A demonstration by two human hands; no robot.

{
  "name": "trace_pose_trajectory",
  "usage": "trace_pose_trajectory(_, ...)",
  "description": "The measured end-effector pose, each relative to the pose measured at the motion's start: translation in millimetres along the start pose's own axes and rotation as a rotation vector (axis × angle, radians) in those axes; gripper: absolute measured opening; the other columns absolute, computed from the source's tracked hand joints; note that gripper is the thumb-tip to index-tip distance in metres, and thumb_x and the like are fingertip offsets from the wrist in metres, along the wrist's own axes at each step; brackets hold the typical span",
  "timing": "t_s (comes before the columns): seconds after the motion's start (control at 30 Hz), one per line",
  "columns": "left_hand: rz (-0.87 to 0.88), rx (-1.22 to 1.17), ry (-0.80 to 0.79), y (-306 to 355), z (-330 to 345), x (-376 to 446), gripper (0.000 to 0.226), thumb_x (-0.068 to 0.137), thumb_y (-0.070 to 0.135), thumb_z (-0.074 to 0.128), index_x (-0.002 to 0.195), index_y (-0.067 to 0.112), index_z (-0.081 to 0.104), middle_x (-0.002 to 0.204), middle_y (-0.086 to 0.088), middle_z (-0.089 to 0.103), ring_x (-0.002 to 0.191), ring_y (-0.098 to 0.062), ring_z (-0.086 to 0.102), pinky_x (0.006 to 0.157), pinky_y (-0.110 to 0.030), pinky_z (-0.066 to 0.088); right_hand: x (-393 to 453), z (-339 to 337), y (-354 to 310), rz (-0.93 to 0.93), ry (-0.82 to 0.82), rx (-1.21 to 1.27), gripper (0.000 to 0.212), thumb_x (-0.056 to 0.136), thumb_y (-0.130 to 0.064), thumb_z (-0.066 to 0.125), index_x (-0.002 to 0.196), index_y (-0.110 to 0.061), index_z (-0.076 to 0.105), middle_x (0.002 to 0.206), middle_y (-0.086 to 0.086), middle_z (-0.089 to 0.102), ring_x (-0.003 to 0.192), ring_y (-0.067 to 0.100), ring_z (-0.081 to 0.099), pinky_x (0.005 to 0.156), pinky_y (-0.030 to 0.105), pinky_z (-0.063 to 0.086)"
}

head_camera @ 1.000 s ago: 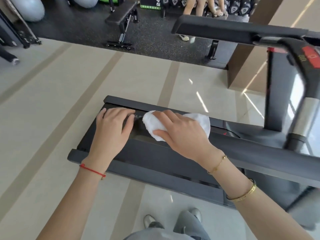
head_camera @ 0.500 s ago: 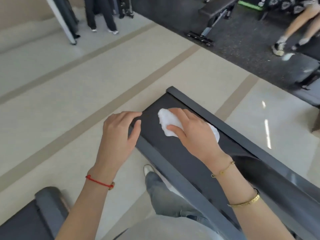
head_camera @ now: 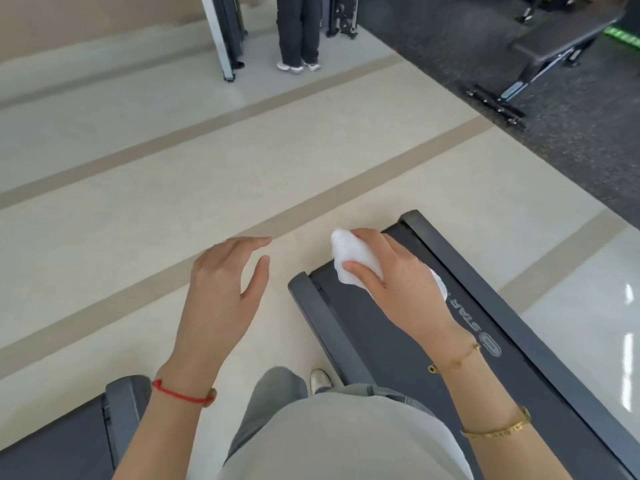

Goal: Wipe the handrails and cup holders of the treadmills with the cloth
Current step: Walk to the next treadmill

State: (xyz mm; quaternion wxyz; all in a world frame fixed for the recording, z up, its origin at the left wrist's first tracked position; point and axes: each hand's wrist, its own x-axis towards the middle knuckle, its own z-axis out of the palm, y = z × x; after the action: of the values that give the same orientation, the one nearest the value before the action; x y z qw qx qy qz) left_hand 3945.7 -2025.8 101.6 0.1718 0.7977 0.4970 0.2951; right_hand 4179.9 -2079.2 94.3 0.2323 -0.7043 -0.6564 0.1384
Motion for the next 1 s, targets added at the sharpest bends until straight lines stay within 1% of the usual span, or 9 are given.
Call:
trace_pose_trajectory(0.17,-0.077,-0.014,-0.010,-42.0,-3.7,61.2,0.025,0.095,0.017,0.055,0.118,0.015,0.066,0.112,0.004,0.066,0.102,-0.018,0.062,0.093,-0.036,0.048,78.6,14.8,3.0,0.012,-0.038,-0.016,0.041,0.097,-0.044,0.049,0.132,-0.024,0.049,0.113,-0.006,0.062,0.091,0.016,0.060,0.069,0.024,0.042)
trace_pose_trajectory(0.23,-0.096,-0.020,-0.020,-63.8,-3.7,90.2,0.025,0.095,0.016,0.056,0.118,0.016,0.066,0.112,0.005,0.065,0.097,-0.016,0.062,0.091,-0.035,0.049,110.3,25.1,3.4,0.025,-0.046,-0.017,0.040,0.096,-0.044,0.049,0.132,-0.025,0.049,0.112,-0.006,0.062,0.090,0.016,0.060,0.068,0.024,0.041)
trace_pose_trajectory(0.4,-0.074,-0.017,-0.047,-124.6,-6.5,178.5,0.025,0.097,0.017,0.055,0.120,0.015,0.065,0.115,0.003,0.065,0.090,-0.017,0.060,0.092,-0.032,0.047,192.4,58.2,-5.2,0.074,-0.026,-0.005,0.039,0.096,-0.044,0.050,0.132,-0.027,0.048,0.113,-0.007,0.061,0.091,0.014,0.058,0.065,0.021,0.035)
trace_pose_trajectory(0.53,-0.015,-0.027,-0.120,-166.6,-13.4,254.7,0.026,0.098,0.019,0.052,0.121,0.017,0.064,0.117,0.004,0.065,0.109,-0.016,0.060,0.096,-0.037,0.047,256.6,79.0,-21.5,0.142,0.031,0.011,0.040,0.096,-0.046,0.048,0.131,-0.028,0.048,0.109,-0.008,0.062,0.086,0.012,0.058,0.055,0.015,0.030)
trace_pose_trajectory(0.63,0.071,-0.025,-0.190,-189.2,-13.5,311.0,0.026,0.097,0.020,0.052,0.120,0.017,0.064,0.116,0.005,0.065,0.109,-0.015,0.060,0.096,-0.038,0.047,297.6,88.2,-29.1,0.224,0.082,0.036,0.038,0.096,-0.046,0.048,0.131,-0.029,0.048,0.110,-0.009,0.061,0.083,0.010,0.055,0.054,0.011,0.030)
trace_pose_trajectory(0.67,0.101,-0.026,-0.217,-194.3,-12.1,328.4,0.026,0.097,0.020,0.053,0.120,0.017,0.064,0.116,0.005,0.065,0.109,-0.015,0.060,0.096,-0.038,0.047,308.6,89.5,-30.7,0.256,0.104,0.043,0.038,0.096,-0.046,0.049,0.130,-0.029,0.048,0.111,-0.009,0.061,0.081,0.007,0.051,0.054,0.007,0.028)
trace_pose_trajectory(0.77,0.180,-0.042,-0.297,-204.8,-1.3,376.4,0.026,0.097,0.019,0.053,0.121,0.019,0.064,0.117,0.007,0.064,0.110,-0.013,0.059,0.098,-0.035,0.046,333.8,88.7,-32.0,0.353,0.165,0.065,0.037,0.096,-0.045,0.050,0.129,-0.028,0.048,0.113,-0.009,0.061,0.080,0.001,0.042,0.051,0.005,0.031)
trace_pose_trajectory(0.87,0.247,-0.068,-0.373,-207.1,18.8,417.9,0.026,0.097,0.020,0.053,0.121,0.020,0.064,0.118,0.008,0.064,0.112,-0.013,0.058,0.098,-0.036,0.046,350.9,86.0,-26.1,0.444,0.207,0.063,0.036,0.096,-0.044,0.051,0.128,-0.027,0.049,0.115,-0.010,0.061,0.091,0.007,0.047,0.054,0.005,0.036)
trace_pose_trajectory(1.0,0.327,-0.111,-0.460,-200.4,54.0,470.2,0.026,0.097,0.018,0.054,0.121,0.017,0.064,0.118,0.006,0.064,0.112,-0.015,0.059,0.098,-0.040,0.047,373.8,81.3,-6.2,0.568,0.258,0.065,0.036,0.096,-0.044,0.050,0.128,-0.028,0.050,0.113,-0.011,0.061,0.085,0.012,0.056,0.054,0.005,0.033)
